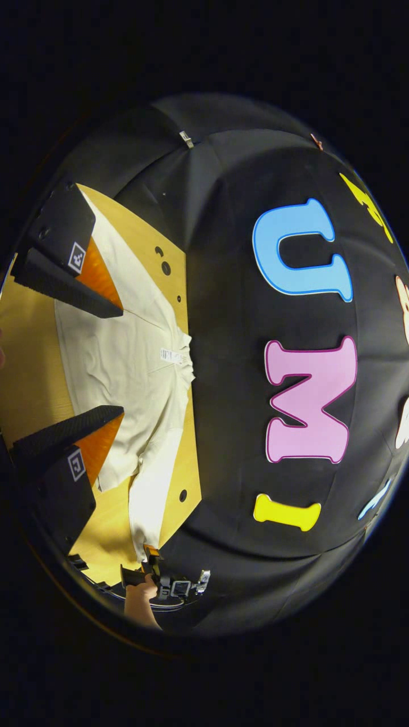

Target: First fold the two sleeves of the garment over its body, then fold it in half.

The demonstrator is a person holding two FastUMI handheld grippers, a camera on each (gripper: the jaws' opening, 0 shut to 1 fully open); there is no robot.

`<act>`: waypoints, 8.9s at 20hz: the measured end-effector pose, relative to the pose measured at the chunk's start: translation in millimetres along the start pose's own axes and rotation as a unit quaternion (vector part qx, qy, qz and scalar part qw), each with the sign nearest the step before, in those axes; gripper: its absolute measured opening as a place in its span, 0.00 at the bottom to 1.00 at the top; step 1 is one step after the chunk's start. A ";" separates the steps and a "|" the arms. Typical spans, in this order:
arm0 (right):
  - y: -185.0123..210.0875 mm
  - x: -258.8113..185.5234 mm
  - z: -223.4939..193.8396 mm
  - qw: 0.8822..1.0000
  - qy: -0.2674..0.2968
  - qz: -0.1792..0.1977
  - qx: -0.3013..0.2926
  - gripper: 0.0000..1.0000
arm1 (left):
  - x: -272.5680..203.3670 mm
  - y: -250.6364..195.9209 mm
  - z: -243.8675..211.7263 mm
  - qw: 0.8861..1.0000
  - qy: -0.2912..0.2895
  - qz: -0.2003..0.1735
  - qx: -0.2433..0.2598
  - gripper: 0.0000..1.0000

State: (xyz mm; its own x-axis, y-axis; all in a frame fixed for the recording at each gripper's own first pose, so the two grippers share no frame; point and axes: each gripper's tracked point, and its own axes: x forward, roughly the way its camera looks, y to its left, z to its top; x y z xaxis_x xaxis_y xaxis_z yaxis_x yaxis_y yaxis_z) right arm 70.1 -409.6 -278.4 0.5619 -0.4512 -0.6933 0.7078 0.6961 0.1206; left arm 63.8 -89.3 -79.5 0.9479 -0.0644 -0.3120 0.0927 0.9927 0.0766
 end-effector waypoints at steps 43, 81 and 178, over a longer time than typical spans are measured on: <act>332.1 -159.3 55.0 0.957 -0.100 0.198 -0.185 0.09 | -48.6 149.1 -56.3 0.995 -0.019 0.035 -0.091 0.98; 681.3 -263.3 -156.3 0.847 -0.083 0.406 -0.333 1.00 | -36.5 342.5 -223.8 0.898 0.065 0.309 -0.307 0.98; 188.8 -214.4 -126.2 0.942 -0.050 0.265 -0.201 0.99 | 160.6 2.1 -80.6 0.985 0.069 -0.114 -0.113 0.81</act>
State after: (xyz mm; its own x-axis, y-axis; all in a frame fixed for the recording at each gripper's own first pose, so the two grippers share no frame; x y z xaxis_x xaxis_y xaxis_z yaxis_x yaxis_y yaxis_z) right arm 29.2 -110.9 -196.6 0.8419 -0.0174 -0.5393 0.1089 0.9844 0.1383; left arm 191.7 -89.4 -205.8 0.8582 -0.2902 -0.4233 0.2139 0.9520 -0.2191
